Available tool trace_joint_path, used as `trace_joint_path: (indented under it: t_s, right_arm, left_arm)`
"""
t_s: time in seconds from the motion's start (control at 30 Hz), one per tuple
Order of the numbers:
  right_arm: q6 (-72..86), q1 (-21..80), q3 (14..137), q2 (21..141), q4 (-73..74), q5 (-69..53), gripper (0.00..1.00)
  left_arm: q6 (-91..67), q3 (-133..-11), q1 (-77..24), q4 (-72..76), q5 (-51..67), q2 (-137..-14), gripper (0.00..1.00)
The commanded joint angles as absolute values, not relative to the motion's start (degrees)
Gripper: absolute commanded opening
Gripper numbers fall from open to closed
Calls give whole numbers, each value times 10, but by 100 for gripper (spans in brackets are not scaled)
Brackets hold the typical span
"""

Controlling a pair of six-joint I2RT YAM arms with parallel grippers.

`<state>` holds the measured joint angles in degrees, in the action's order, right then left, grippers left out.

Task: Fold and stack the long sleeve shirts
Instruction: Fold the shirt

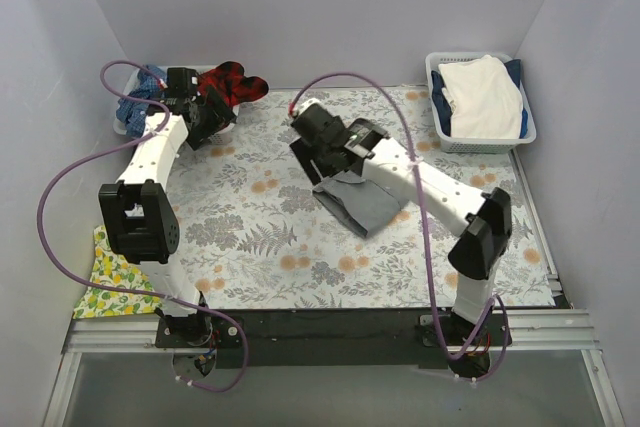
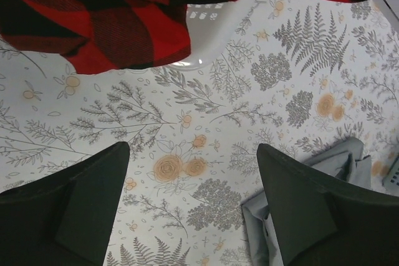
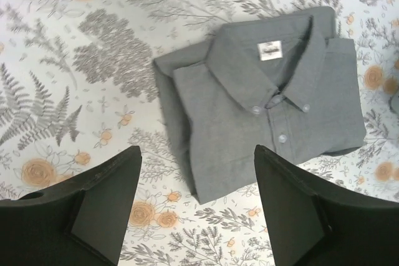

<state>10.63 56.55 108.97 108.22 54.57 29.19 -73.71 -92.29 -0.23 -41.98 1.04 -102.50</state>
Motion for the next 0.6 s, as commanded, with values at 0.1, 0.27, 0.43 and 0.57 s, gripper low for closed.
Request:
trace_joint_path:
  t_s: [0.1, 0.27, 0.43, 0.57]
  right_arm:
    - [57, 387, 984, 1072, 502, 185, 79]
    - [45, 329, 1004, 1110, 477, 136, 90]
    - [24, 291, 1024, 1154, 461, 38, 91]
    - [-14, 275, 1020, 1179, 463, 4, 91]
  left_arm:
    - [-717, -891, -18, -396, 70, -997, 83]
    - [-712, -868, -35, -403, 78, -995, 84]
    - [-702, -835, -49, -391, 95, -984, 86]
    - [-696, -824, -58, -391, 109, -983, 86]
